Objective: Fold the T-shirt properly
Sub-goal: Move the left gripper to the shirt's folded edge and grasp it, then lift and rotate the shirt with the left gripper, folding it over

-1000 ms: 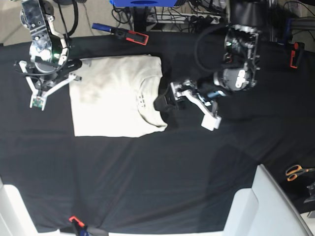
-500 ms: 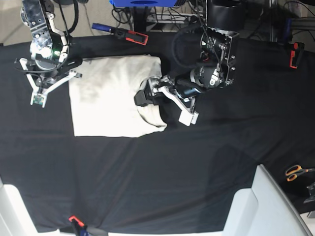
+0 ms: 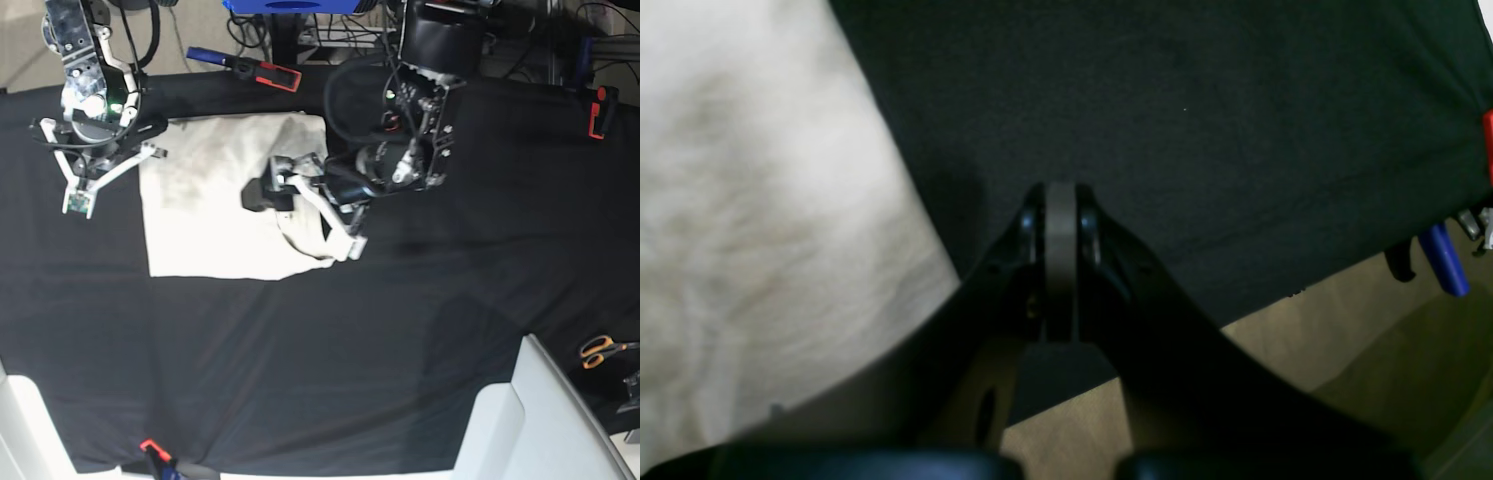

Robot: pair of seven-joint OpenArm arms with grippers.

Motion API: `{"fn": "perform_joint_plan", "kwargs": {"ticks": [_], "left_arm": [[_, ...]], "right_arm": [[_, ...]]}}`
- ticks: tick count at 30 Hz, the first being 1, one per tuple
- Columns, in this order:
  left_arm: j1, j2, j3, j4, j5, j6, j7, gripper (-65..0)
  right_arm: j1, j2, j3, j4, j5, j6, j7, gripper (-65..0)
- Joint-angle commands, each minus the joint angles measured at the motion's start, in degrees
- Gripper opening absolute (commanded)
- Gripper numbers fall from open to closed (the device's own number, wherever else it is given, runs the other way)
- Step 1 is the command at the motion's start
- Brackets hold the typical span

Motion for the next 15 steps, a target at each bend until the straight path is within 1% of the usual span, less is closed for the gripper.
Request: {"fn": "perform_joint_plan", "kwargs": {"ticks": [1,6,7,8,9,12,15], "left_arm": [[0.2,0.52,0.54,-1.24,1.89,1.31,3.0,-1.2],[-1.29,0.6,0.28,-4.59,1.89,1.4,2.91,-1.6],[-1.38,0.6,0.19,-4.76,1.98,1.4,2.91,-3.5],[-1.38,0.52,0.19,-4.85,1.98,1.4,2.91,-7.2],[-1.38,0.52,0.19,-4.94,1.98,1.4,2.91,-12.3],[-1.91,0.52,0.63,-5.11,2.07,1.31,2.91,-31.4],[-2.52,0.52,0.8,-6.08,2.07,1.31,2.91,-56.3]], "right_arm": [[0.15,0.49,0.09,0.83,-0.7,-0.25,1.13,-65.0],[0.15,0.49,0.53,0.83,-0.7,-0.25,1.13,-65.0],[0.15,0.49,0.53,0.83,-0.7,-0.25,1.13,-65.0],[0.15,0.49,0.53,0.83,-0.7,-0.25,1.13,-65.0],[0.15,0.49,0.53,0.83,-0.7,-0.25,1.21,-65.0],[0.23,0.49,0.53,0.83,-0.7,-0.25,1.21,-65.0],[0.32,0.49,0.53,0.83,-0.7,-0.25,1.21,-65.0]]}}
